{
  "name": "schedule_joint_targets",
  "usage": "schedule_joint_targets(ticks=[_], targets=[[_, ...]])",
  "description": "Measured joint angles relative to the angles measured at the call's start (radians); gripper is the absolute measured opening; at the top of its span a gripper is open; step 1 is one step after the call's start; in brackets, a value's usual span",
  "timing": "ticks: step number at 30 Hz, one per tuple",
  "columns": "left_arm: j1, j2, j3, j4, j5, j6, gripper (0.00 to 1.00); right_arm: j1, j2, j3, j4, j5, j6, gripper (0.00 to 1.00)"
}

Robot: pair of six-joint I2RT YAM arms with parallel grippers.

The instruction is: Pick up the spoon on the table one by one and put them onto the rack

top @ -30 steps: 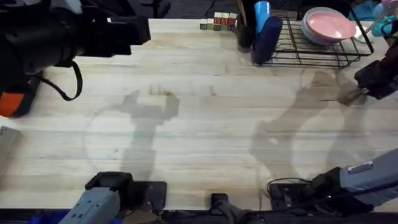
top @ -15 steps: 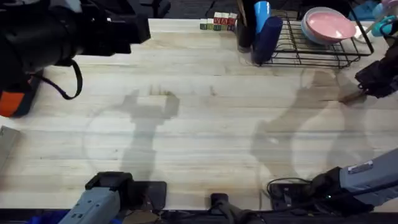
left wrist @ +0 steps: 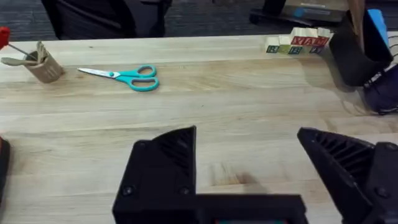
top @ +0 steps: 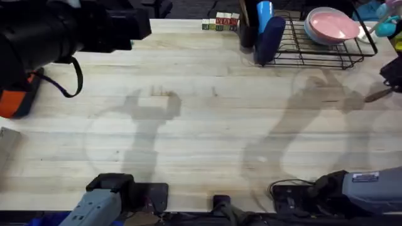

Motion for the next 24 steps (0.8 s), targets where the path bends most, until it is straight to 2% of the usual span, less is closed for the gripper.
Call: schedule_joint_targets(ticks=[1,5,9,11,12,20,24], targets=[[0.0,0.0,0.0,0.0,0.0,0.0,0.993,0.002,-0.083,0.0,-0.065,0.0,-0.003,0.032],[0.0,0.0,0.0,0.0,0.0,0.0,0.993,0.021,-0.185,-0.001,-0.073,0.001,-0.004,0.032],[0.0,0.0,0.0,0.0,0.0,0.0,0.993,0.078,-0.296,-0.001,-0.052,0.001,-0.007,0.032],[0.0,0.0,0.0,0.0,0.0,0.0,0.993,0.121,-0.349,-0.001,-0.024,0.001,-0.007,0.032],[0.0,0.0,0.0,0.0,0.0,0.0,0.993,0.196,-0.409,-0.001,0.032,0.001,-0.007,0.032],[0.0,0.0,0.0,0.0,0.0,0.0,0.993,0.429,-0.454,-0.001,0.259,-0.001,-0.007,0.032],[0.0,0.0,0.0,0.0,0.0,0.0,0.993,0.537,-0.443,-0.001,0.387,-0.046,-0.007,0.032]])
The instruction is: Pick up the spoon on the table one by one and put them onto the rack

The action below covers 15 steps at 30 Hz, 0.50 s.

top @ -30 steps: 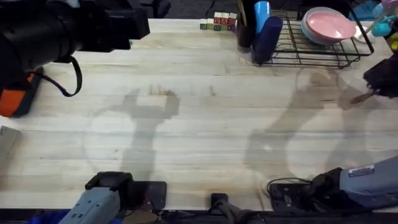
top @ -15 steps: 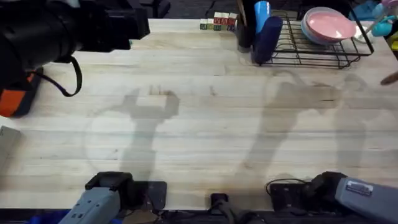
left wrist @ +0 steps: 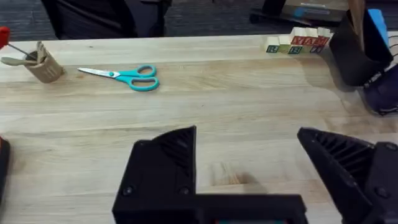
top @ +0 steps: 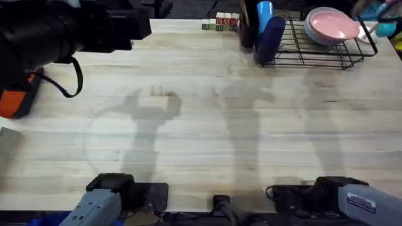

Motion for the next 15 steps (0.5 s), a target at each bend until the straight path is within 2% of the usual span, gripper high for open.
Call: schedule_joint_targets(ticks=[6,8,15], targets=[[0.0,0.0,0.0,0.0,0.0,0.0,0.993,0.083,0.069,0.0,0.173,-0.064,0.0,0.033],[0.0,0.0,0.0,0.0,0.0,0.0,0.993,0.128,0.135,0.0,0.266,-0.078,-0.01,0.033],[0.0,0.0,0.0,-0.001,0.0,0.0,0.993,0.203,0.254,0.0,0.422,-0.148,-0.138,0.033]])
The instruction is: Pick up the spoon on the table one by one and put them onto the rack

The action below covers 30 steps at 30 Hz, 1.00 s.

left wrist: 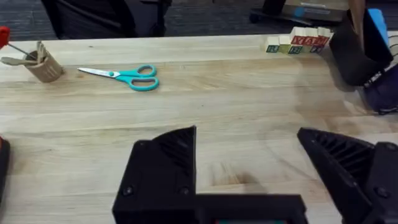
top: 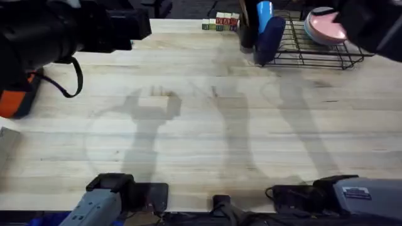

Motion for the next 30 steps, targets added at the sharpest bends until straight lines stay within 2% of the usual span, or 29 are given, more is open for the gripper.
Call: schedule_joint_targets(ticks=[1,7,17,18,21,30], targets=[[0.0,0.0,0.0,0.0,0.0,0.0,0.993,0.033,0.072,0.0,0.088,-0.049,-0.056,0.034],[0.0,0.0,0.0,0.0,0.0,0.0,0.993,0.054,0.168,0.0,0.207,-0.081,-0.09,0.034],[0.0,0.0,0.0,0.0,0.0,0.0,0.993,0.12,0.297,0.0,0.378,-0.148,-0.289,0.034],[0.0,0.0,0.0,0.0,0.0,0.0,0.993,0.121,0.351,0.0,0.447,-0.148,-0.303,0.034],[0.0,0.0,0.0,0.0,0.0,0.0,0.993,0.121,0.411,0.0,0.52,-0.147,-0.311,0.034],[0.0,0.0,0.0,0.0,0.0,0.0,0.993,0.116,0.468,0.0,0.533,-0.147,-0.312,0.034]])
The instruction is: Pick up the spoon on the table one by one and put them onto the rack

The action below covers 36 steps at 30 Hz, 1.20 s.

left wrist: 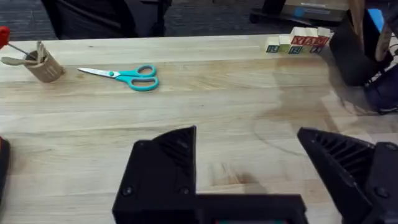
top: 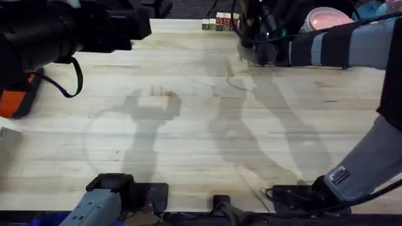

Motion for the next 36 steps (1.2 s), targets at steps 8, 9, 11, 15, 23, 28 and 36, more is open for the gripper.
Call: schedule_joint_targets(ticks=[8,9,11,15,23,28,36], targets=[[0.0,0.0,0.0,0.0,0.0,0.0,0.993,-0.015,0.0,0.0,-0.026,0.0,-0.001,0.034],[0.0,0.0,0.0,0.0,0.0,0.0,0.993,-0.016,0.0,0.0,-0.028,0.0,-0.001,0.034],[0.0,0.0,0.0,0.0,0.0,0.0,0.993,-0.02,0.0,0.0,-0.034,0.0,-0.001,0.034],[0.0,0.0,0.0,-0.004,0.0,0.0,0.993,-0.025,0.0,0.0,-0.027,0.001,-0.001,0.034],[0.0,0.0,0.0,-0.031,0.0,0.0,0.993,-0.026,0.0,0.0,-0.006,0.001,-0.002,0.034],[0.0,0.0,0.0,-0.032,0.0,0.0,0.993,-0.027,0.0,0.0,0.04,0.042,0.002,0.034],[0.0,0.0,0.0,-0.032,0.0,0.0,0.993,-0.031,0.003,0.0,0.038,0.061,0.072,0.034]])
